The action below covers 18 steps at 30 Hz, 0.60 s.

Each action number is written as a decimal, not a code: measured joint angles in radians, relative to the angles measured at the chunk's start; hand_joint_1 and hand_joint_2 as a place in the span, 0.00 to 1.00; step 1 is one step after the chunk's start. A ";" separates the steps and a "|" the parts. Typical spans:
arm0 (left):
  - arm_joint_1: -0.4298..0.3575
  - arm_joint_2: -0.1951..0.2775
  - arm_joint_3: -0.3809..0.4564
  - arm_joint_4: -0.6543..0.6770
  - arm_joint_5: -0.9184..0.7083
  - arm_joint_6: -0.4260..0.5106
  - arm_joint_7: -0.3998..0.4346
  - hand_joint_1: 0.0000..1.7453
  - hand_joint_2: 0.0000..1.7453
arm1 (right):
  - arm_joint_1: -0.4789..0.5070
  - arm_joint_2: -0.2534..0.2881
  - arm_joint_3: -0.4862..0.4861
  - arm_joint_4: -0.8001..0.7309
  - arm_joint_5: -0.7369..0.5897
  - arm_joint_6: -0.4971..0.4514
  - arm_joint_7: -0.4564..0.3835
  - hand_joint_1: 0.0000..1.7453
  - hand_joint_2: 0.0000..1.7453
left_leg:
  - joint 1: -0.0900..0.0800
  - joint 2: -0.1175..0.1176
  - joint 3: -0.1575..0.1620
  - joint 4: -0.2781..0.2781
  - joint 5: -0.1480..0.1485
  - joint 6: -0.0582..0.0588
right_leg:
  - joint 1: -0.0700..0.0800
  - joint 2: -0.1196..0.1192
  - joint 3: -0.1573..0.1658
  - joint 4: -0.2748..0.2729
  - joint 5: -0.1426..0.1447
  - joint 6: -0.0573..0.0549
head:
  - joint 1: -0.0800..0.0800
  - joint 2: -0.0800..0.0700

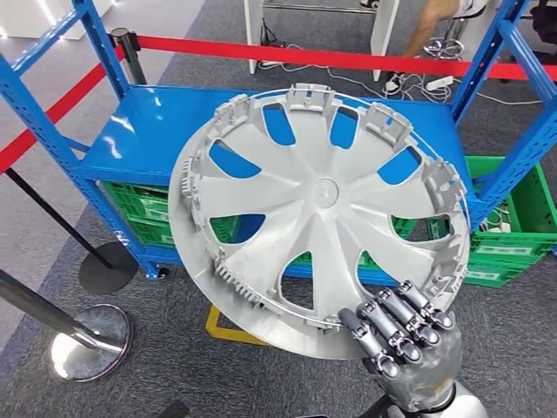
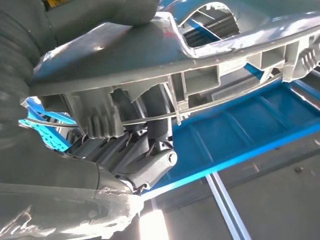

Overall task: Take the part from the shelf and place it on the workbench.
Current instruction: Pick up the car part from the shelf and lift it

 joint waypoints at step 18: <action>-0.001 0.009 0.004 0.000 -0.006 -0.006 0.006 0.00 1.00 | -0.006 0.008 0.003 0.000 0.018 0.000 0.000 1.00 1.00 | 0.019 0.067 0.054 0.008 -0.052 0.022 | -0.008 -0.054 -0.111 0.199 -0.091 0.046 | -0.009 0.000</action>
